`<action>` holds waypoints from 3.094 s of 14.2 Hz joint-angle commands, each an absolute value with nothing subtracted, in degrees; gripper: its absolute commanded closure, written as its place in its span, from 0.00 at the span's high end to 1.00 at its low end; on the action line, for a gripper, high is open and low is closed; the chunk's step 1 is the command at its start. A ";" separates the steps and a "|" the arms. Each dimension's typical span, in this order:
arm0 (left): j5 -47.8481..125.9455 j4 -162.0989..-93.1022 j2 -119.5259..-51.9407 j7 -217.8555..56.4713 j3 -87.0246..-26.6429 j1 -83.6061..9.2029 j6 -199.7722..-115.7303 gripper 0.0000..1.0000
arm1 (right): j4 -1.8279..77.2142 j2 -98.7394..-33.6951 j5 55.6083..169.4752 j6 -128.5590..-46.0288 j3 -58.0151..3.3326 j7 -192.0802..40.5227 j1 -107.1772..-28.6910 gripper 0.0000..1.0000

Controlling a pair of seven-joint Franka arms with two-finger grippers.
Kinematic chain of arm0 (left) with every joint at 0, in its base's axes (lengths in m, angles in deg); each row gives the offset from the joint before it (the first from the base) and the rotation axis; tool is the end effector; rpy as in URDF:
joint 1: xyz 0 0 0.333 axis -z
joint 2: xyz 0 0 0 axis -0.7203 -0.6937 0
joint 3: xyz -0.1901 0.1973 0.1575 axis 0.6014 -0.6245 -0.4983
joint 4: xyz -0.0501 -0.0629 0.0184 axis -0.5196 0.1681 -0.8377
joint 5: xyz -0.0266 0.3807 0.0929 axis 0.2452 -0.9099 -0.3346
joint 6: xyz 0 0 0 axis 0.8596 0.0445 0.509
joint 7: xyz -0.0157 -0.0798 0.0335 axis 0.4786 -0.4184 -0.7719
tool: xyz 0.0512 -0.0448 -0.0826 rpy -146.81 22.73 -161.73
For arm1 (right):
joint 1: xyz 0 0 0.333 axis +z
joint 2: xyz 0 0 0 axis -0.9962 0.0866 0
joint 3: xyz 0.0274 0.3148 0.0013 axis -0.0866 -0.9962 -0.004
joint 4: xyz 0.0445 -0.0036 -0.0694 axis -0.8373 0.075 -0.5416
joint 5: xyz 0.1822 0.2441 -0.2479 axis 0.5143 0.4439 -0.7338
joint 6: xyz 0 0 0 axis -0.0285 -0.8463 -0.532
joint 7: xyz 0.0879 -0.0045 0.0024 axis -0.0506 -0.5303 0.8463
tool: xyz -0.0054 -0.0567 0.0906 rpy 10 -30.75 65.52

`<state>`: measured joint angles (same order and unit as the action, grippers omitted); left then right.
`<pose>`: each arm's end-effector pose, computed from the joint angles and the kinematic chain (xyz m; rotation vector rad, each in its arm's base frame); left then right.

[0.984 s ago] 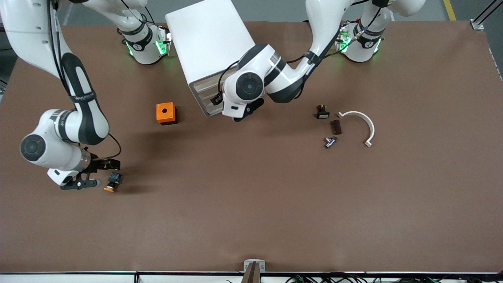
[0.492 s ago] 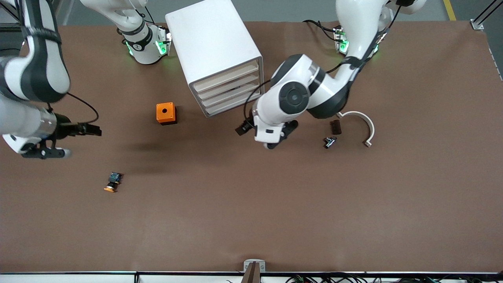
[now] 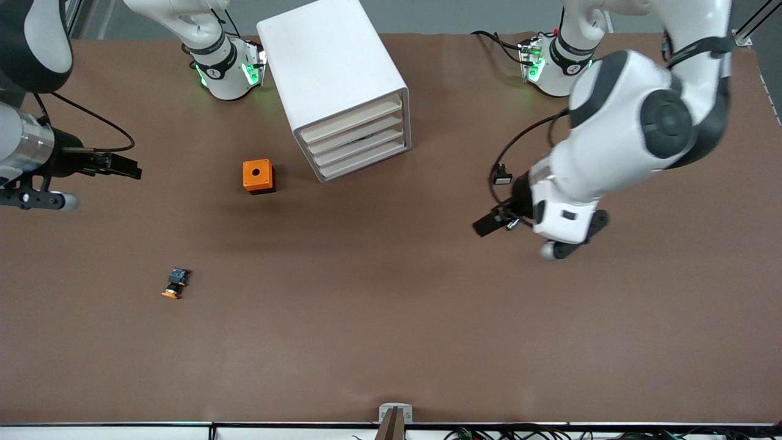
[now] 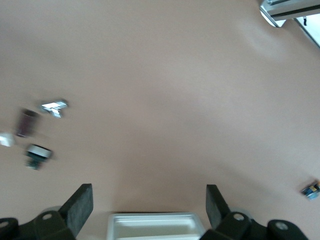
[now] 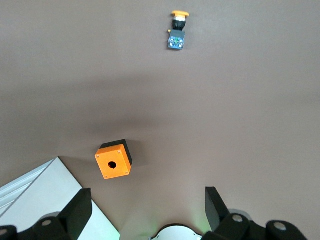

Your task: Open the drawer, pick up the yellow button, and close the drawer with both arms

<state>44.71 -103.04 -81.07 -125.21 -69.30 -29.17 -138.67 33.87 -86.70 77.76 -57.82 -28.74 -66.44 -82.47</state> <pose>0.6155 -0.2701 0.5418 2.7799 0.7567 -0.2120 0.5546 -0.0093 0.5494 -3.0915 0.1589 0.3295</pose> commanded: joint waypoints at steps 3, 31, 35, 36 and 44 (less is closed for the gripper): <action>40.35 -104.88 -73.13 -108.02 -68.66 -37.89 -128.67 0.99 | 24.19 -84.32 77.01 -50.08 -28.75 -65.30 -83.01 1.00; 33.75 -121.58 -56.95 -75.82 -76.83 -45.90 -130.32 0.99 | 26.21 -92.58 76.49 -53.32 -28.57 -75.58 -84.59 1.00; 33.84 -121.32 -57.47 -75.82 -76.39 -45.81 -130.94 0.99 | 26.12 -92.67 75.26 -54.73 -28.40 -80.06 -84.59 1.00; 33.84 -121.32 -57.48 -75.82 -75.61 -45.81 -131.46 0.99 | 26.12 -92.67 75.26 -54.73 -28.48 -79.98 -84.59 1.00; 33.92 -118.33 -58.09 -75.74 -75.60 -45.90 -131.64 0.99 | 26.47 -93.46 75.78 -54.91 -28.66 -77.43 -84.77 1.00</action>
